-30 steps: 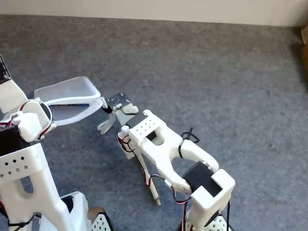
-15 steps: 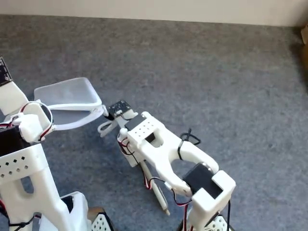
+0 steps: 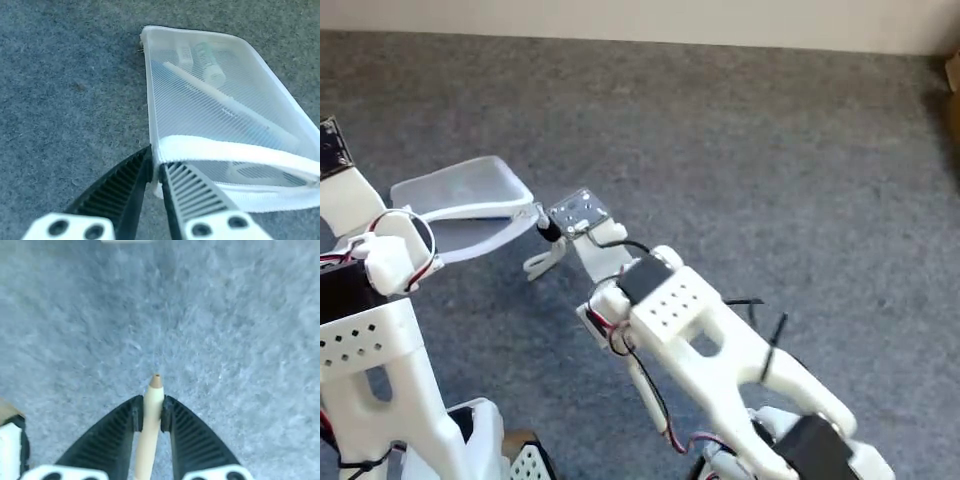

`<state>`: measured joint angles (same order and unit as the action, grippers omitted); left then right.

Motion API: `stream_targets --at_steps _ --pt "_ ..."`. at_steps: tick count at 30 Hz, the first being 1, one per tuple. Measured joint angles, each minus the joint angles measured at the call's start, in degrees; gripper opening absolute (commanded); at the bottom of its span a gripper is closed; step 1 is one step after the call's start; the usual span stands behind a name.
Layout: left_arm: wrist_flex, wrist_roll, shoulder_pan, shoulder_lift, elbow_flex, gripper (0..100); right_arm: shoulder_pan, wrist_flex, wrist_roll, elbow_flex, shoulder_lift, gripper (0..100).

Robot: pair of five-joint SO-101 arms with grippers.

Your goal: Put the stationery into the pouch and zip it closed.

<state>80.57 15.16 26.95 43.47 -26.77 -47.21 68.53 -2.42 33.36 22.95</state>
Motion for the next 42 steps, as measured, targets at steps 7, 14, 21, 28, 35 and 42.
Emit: stream_targets --at_steps 7,14,21,28,35,42 --pt "0.0 0.0 -5.0 0.5 0.0 1 0.0 0.0 0.0 0.7 13.1 0.5" --pt "0.0 0.0 -15.6 11.9 -0.1 1 0.0 0.0 0.0 0.8 27.9 0.5" --pt "0.0 -2.5 -24.1 19.6 -0.1 1 0.0 -1.4 0.0 0.8 41.4 0.5" --pt "0.0 -2.5 -24.4 21.0 -2.4 1 0.0 -5.4 0.0 0.8 52.2 0.5" --pt "-0.1 -2.6 -24.3 21.2 -3.6 1 0.0 -12.5 0.0 0.8 58.4 0.5" --pt "-0.1 -2.6 -24.3 21.2 -3.6 1 -0.4 -21.5 -0.2 1.0 59.2 0.5"
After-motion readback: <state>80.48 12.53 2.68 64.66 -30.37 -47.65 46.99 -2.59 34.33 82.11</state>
